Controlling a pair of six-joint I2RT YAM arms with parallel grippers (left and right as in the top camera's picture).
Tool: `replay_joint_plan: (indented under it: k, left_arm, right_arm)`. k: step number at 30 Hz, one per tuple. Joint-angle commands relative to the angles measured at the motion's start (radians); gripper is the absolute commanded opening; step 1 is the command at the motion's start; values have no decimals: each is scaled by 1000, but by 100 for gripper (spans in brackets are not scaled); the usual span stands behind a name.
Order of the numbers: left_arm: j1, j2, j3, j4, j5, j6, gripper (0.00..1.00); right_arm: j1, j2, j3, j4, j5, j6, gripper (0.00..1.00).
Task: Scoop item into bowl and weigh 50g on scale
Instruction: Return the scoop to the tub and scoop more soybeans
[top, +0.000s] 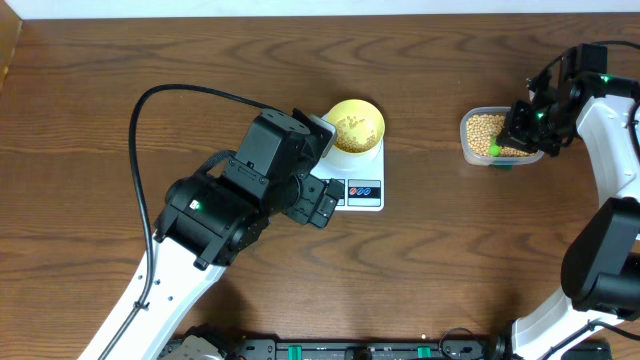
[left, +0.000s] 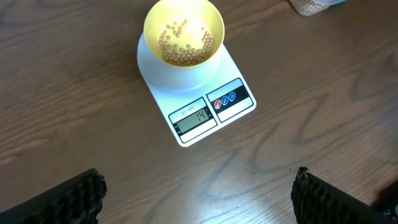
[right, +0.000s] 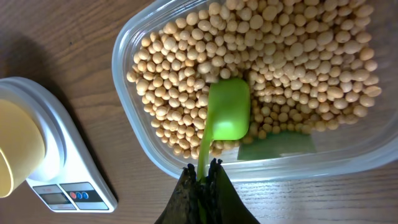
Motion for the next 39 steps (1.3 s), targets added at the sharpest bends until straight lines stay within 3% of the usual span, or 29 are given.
replay_joint_plan:
  k: [1, 8, 23, 30, 39]
  left_arm:
    - [2, -2, 25, -3, -13, 6, 98]
    - [2, -2, 25, -3, -13, 6, 98]
    - [2, -2, 25, -3, -13, 6, 98]
    - [2, -2, 25, -3, -13, 6, 98]
    - [2, -2, 25, -3, -13, 6, 98]
  right_arm:
    - [1, 48, -18, -6, -58, -16, 1]
    - [-26, 64, -18, 27, -123, -23, 1]
    - [-251, 121, -23, -11, -489, -216, 1]
    - [-279, 196, -24, -18, -639, -287, 1]
    - [-280, 209, -24, -14, -694, -337, 1]
